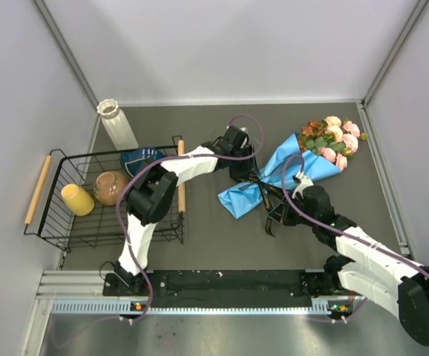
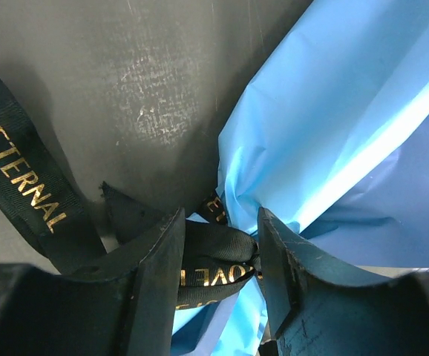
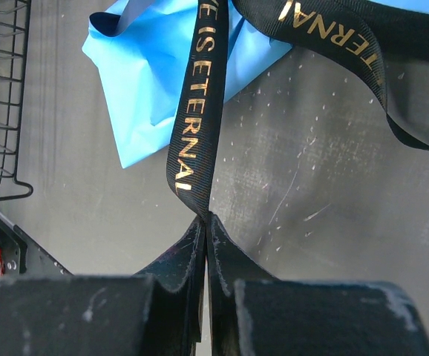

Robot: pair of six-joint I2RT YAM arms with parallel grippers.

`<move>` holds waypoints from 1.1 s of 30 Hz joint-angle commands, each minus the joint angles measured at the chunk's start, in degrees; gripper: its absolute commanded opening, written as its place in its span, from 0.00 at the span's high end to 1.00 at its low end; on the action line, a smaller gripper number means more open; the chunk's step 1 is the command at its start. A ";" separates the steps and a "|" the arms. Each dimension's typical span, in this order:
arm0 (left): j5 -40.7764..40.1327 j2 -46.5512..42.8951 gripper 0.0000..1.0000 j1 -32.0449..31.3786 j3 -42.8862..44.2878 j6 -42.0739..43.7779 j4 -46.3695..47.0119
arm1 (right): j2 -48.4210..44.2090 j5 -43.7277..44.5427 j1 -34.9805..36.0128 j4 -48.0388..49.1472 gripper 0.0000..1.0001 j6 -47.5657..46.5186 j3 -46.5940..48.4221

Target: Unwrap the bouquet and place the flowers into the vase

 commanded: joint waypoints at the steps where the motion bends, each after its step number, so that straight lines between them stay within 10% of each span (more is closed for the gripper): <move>1: 0.18 -4.53 0.52 -0.22 -1.24 1.13 3.58 | -0.20 0.18 -0.22 1.15 1.00 -0.55 0.37; 7: 1.68 -5.84 0.52 -0.31 -3.35 1.21 5.52 | -0.20 0.01 -0.22 1.15 1.00 -0.64 0.28; 22: 0.98 -6.38 1.00 -0.48 -2.74 0.95 6.49 | 0.68 -0.08 -0.31 1.68 1.00 -0.46 0.19; 33: 1.24 -5.32 1.00 -0.40 -0.27 0.78 8.24 | 0.68 -0.78 -0.22 1.06 1.00 -0.73 -0.07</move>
